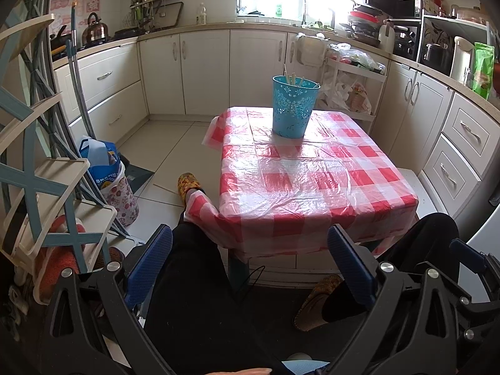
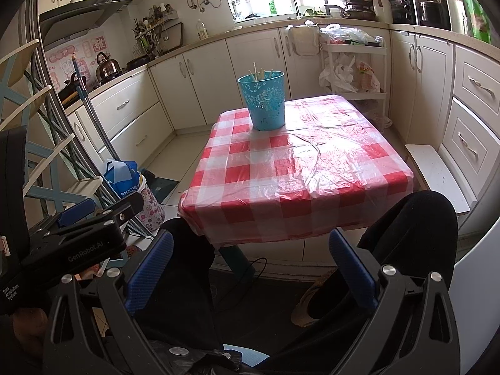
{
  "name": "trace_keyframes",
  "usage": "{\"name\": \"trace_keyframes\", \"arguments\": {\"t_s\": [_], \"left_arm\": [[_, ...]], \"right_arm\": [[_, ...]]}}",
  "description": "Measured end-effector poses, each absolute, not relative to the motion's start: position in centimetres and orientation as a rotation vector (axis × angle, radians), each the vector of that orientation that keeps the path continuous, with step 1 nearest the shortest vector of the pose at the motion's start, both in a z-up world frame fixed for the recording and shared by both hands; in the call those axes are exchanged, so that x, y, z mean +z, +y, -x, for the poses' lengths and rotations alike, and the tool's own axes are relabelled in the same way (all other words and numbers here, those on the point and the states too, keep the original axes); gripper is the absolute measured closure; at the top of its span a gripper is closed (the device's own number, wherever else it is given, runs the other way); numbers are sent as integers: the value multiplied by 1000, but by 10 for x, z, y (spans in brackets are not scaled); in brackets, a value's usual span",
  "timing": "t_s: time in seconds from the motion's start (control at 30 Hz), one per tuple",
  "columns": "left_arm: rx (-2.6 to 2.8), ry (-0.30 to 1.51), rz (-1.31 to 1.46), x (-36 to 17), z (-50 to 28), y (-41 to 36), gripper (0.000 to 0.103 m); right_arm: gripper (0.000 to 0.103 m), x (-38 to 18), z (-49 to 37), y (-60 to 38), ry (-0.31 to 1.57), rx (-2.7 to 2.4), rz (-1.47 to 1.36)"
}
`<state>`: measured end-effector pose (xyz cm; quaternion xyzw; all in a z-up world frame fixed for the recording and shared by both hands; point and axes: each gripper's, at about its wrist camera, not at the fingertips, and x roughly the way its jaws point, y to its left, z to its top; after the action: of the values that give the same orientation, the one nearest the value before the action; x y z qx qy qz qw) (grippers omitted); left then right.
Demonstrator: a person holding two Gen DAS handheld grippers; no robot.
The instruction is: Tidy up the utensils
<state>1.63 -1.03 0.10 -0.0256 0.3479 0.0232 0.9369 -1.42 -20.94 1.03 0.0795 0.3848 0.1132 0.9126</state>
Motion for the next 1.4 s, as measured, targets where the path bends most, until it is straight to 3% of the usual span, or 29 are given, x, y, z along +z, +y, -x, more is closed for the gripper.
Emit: {"name": "trace_keyframes", "arguments": {"t_s": [1.4], "left_arm": [[46,714,56,-1,-15,-10,8]], "right_arm": [[7,9,19,-210,798,232,-163]]}}
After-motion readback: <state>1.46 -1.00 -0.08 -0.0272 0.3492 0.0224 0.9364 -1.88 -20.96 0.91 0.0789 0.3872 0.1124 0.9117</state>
